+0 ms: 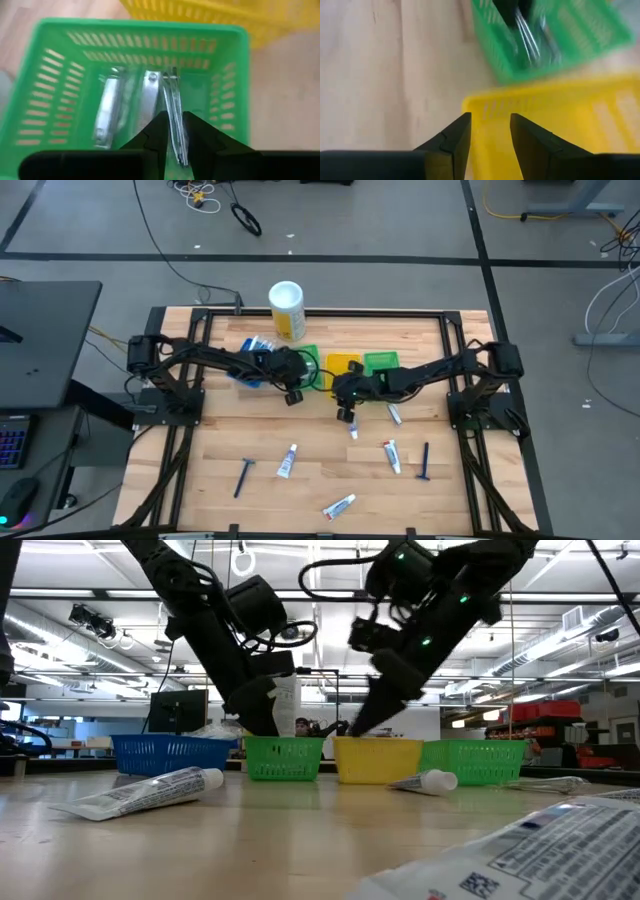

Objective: Pick & Place Travel size toiletries
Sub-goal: Put the nailcutter into the left green bin, then put the toothpaste into the yellow bin

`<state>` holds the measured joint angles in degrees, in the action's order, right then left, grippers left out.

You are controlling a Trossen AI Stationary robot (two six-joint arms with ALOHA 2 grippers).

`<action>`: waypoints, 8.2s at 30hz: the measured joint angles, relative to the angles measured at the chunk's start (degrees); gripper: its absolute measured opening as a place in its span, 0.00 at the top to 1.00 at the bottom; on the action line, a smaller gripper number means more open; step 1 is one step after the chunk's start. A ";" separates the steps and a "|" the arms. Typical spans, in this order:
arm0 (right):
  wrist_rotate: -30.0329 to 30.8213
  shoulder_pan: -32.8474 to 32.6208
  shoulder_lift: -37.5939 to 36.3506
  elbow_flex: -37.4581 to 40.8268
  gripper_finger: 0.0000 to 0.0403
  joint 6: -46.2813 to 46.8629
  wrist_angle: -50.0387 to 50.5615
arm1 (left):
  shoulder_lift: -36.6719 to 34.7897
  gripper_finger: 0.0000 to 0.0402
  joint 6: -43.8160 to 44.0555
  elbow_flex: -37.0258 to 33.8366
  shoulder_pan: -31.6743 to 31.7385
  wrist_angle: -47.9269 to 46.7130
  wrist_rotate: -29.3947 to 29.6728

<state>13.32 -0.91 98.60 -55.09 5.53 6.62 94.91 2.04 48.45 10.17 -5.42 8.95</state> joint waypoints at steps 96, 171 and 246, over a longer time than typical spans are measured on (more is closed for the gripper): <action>13.14 -4.45 -2.92 1.05 0.86 -12.45 -7.01 | -23.41 0.70 9.65 -4.27 4.27 3.87 -17.81; 19.17 0.85 3.09 -3.67 0.86 -19.99 -13.34 | -13.31 0.66 19.49 -11.78 4.52 29.01 -13.09; 3.62 -3.37 -5.16 -3.69 0.43 13.34 3.92 | -16.20 0.61 10.95 -11.76 5.68 18.94 -2.77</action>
<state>16.94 -4.28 93.44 -58.78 18.87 10.54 78.71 13.00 36.69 15.85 13.52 6.18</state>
